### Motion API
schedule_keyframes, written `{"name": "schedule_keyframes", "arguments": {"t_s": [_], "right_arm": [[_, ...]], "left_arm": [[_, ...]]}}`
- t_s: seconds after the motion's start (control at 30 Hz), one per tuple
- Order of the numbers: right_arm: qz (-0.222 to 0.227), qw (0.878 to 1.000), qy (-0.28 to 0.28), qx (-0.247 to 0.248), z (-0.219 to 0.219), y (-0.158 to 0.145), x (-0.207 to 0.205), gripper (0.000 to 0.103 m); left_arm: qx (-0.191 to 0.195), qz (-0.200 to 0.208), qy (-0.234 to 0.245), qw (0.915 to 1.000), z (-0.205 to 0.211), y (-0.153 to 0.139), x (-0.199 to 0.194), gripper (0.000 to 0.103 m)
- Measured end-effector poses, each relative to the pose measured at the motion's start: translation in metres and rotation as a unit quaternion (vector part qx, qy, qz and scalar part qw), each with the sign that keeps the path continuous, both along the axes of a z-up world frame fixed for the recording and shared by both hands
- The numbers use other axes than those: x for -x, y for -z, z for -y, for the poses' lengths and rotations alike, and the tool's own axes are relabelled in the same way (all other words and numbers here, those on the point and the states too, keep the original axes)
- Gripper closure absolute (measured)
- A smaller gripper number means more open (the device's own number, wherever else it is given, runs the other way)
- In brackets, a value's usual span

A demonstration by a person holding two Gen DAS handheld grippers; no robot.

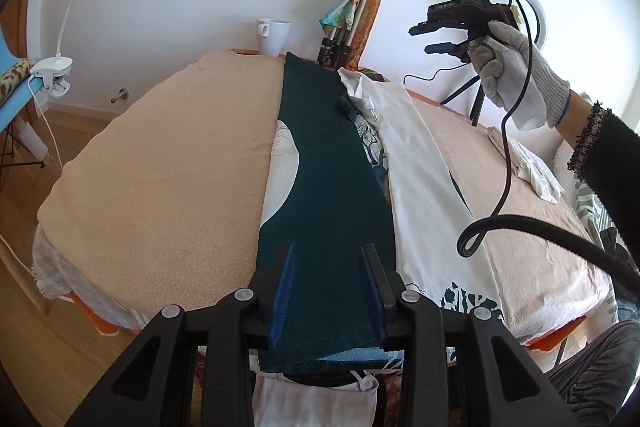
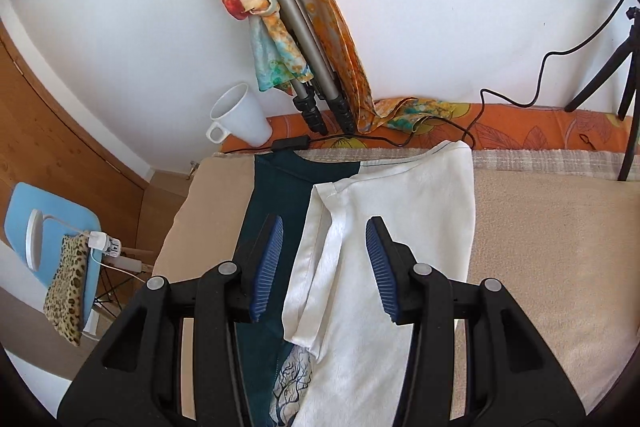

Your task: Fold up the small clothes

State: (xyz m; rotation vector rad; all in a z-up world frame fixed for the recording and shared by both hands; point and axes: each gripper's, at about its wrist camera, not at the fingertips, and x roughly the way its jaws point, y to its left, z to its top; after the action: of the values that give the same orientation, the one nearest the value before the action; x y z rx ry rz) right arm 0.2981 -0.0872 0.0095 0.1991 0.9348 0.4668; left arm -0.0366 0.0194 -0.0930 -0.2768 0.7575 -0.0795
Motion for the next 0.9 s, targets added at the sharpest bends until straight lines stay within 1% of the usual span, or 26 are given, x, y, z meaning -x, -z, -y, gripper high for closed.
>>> {"name": "schedule_keyframes", "arguments": {"t_s": [0.1, 0.2, 0.27, 0.33, 0.37, 0.43, 0.5, 0.57, 0.67, 0.8, 0.87, 0.9], "right_arm": [[0.016, 1.000, -0.005, 0.015, 0.017, -0.016, 0.035, 0.057], [0.012, 1.000, -0.003, 0.013, 0.035, -0.025, 0.073, 0.057], [0.010, 1.000, -0.003, 0.012, 0.045, -0.027, 0.102, 0.057], [0.007, 1.000, -0.007, 0.010, 0.055, -0.027, 0.133, 0.057], [0.004, 1.000, -0.007, 0.010, 0.060, -0.025, 0.148, 0.057], [-0.001, 1.000, -0.010, 0.016, 0.069, -0.020, 0.180, 0.057], [-0.011, 1.000, -0.017, 0.020, 0.077, -0.009, 0.211, 0.057], [-0.029, 0.999, -0.025, 0.020, 0.082, 0.009, 0.239, 0.057], [-0.068, 0.997, -0.040, 0.010, 0.087, 0.045, 0.274, 0.057], [-0.130, 0.990, -0.055, -0.014, 0.092, 0.098, 0.307, 0.057], [-0.144, 0.987, -0.065, -0.025, 0.093, 0.115, 0.315, 0.057], [-0.152, 0.985, -0.070, -0.031, 0.093, 0.122, 0.321, 0.057]], "left_arm": [[-0.028, -0.002, 0.027, 0.9992, 0.000, -0.006, 0.001, 0.068], [-0.061, -0.015, 0.056, 0.9964, -0.001, -0.009, 0.001, 0.068], [-0.093, -0.021, 0.074, 0.9927, -0.004, -0.011, 0.000, 0.068], [-0.127, -0.027, 0.093, 0.9872, -0.008, -0.011, -0.001, 0.068], [-0.141, -0.030, 0.096, 0.9849, -0.011, -0.012, 0.000, 0.068], [-0.152, -0.038, 0.104, 0.9822, -0.020, -0.011, -0.002, 0.068], [-0.132, -0.052, 0.103, 0.9845, -0.031, -0.009, -0.004, 0.065], [-0.099, -0.068, 0.100, 0.9878, -0.042, -0.006, -0.006, 0.060], [-0.040, -0.102, 0.097, 0.9892, -0.051, 0.006, -0.012, 0.060], [0.019, -0.148, 0.098, 0.9839, -0.054, 0.026, -0.020, 0.060], [0.046, -0.167, 0.100, 0.9798, -0.053, 0.034, -0.023, 0.060], [0.052, -0.172, 0.101, 0.9786, -0.052, 0.036, -0.023, 0.060]]}}
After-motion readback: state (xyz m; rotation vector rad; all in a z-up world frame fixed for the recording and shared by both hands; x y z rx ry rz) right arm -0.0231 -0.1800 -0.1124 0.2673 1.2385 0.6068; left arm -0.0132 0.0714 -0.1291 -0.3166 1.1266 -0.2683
